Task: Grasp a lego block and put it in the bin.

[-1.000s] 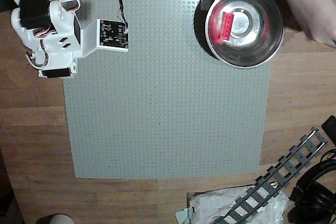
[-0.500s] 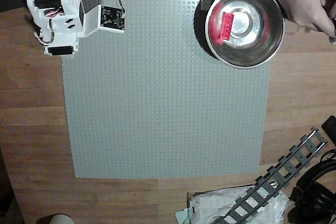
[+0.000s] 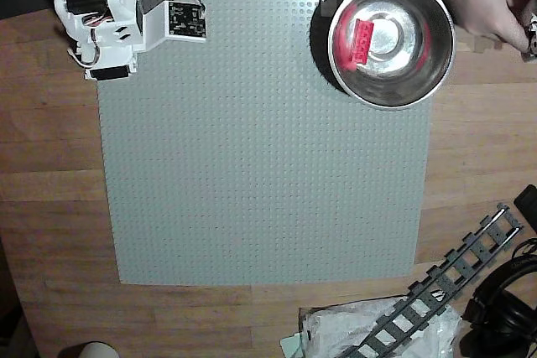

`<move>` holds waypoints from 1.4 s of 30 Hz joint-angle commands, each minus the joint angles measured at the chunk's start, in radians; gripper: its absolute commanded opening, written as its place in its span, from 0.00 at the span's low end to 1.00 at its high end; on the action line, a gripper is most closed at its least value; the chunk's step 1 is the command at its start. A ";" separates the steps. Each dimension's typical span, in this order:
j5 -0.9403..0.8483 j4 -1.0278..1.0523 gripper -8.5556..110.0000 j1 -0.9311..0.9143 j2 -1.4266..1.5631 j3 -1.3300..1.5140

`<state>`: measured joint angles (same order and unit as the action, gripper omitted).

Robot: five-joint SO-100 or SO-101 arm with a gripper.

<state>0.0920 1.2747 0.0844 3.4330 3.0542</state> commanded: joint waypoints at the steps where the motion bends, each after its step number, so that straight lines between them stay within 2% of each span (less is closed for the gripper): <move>1: -0.008 0.008 0.07 -0.003 0.015 0.000; 42: -0.005 0.008 0.07 -0.006 0.015 0.000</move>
<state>0.0920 1.2747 0.0752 3.4330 3.0542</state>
